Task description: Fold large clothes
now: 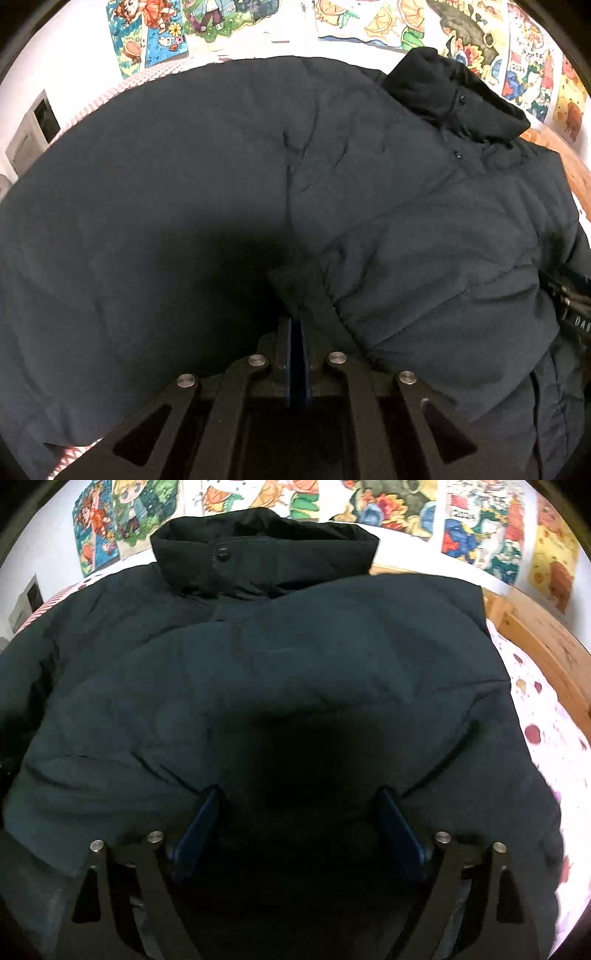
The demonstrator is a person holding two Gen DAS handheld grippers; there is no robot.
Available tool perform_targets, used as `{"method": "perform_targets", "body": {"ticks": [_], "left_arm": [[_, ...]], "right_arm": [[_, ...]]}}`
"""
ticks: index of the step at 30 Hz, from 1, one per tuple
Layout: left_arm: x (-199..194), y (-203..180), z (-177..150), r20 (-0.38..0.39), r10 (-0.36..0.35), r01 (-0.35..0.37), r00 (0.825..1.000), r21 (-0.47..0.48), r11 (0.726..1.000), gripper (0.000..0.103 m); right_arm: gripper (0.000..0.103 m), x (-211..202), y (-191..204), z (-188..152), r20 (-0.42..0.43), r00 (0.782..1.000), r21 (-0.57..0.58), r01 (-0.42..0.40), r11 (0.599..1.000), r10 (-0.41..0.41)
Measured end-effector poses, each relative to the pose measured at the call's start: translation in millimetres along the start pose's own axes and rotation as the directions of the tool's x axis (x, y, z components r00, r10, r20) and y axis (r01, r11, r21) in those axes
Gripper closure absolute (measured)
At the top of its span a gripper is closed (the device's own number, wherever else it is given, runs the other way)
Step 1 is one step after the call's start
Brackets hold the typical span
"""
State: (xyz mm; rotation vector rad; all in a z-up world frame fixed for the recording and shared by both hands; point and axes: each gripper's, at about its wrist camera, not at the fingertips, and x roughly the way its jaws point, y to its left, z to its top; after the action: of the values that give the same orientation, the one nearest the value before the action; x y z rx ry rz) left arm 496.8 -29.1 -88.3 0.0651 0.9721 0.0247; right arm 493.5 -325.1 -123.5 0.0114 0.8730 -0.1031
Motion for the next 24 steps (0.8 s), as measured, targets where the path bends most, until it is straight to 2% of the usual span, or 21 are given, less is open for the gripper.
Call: {"method": "perform_targets", "body": {"ticks": [4,7,8,9,10,11,13,16,18,20,23,24], "left_arm": [[2,1,-3,0.014,-0.018,0.018,1.000,-0.023,1.000,0.095],[-9,15,-4,0.016,-0.080,0.081,0.997,-0.070,0.994,0.084],[-15,22,-6,0.018,-0.106,0.107,0.994,-0.101,0.989,0.073],[-24,31,-10,0.029,-0.146,0.149,0.989,-0.144,0.978,0.057],[-33,39,-15,0.049,-0.188,0.194,0.981,-0.179,0.965,0.047],[-38,45,-18,0.067,-0.212,0.221,0.975,-0.203,0.954,0.030],[-60,60,-32,0.119,-0.241,0.264,0.963,-0.262,0.928,0.026],[-88,77,-53,0.150,-0.227,0.265,0.962,-0.320,0.910,0.022],[-106,94,-69,0.183,-0.235,0.287,0.955,-0.358,0.888,0.022],[-121,116,-86,0.207,-0.221,0.289,0.953,-0.403,0.869,0.020],[-134,153,-115,0.236,-0.175,0.273,0.956,-0.494,0.825,0.019],[-139,168,-125,0.253,-0.168,0.282,0.953,-0.532,0.799,0.019]], "right_arm": [[0.016,-1,12,-7,0.023,1.000,-0.009,0.018,1.000,-0.018],[0.015,-11,19,-8,0.023,0.999,0.000,0.045,0.999,-0.045],[0.015,-16,18,-7,0.021,0.997,0.002,0.074,0.997,-0.074],[0.014,-30,18,-8,0.031,0.992,-0.005,0.126,0.992,-0.126],[0.014,-43,25,-8,0.058,0.982,-0.027,0.182,0.983,-0.181],[0.014,-57,34,-8,0.095,0.971,-0.053,0.225,0.973,-0.219],[0.013,-85,54,-5,0.171,0.958,-0.107,0.251,0.962,-0.231],[0.012,-109,86,3,0.194,0.970,-0.160,0.178,0.971,-0.146],[0.012,-116,109,10,0.163,0.985,-0.192,0.094,0.977,-0.062],[0.012,-113,129,11,0.130,0.991,-0.222,0.051,0.974,-0.022],[0.012,-104,161,8,0.063,0.998,-0.271,-0.009,0.963,0.027],[0.012,-100,171,8,0.040,0.998,-0.278,-0.034,0.960,0.047]]}}
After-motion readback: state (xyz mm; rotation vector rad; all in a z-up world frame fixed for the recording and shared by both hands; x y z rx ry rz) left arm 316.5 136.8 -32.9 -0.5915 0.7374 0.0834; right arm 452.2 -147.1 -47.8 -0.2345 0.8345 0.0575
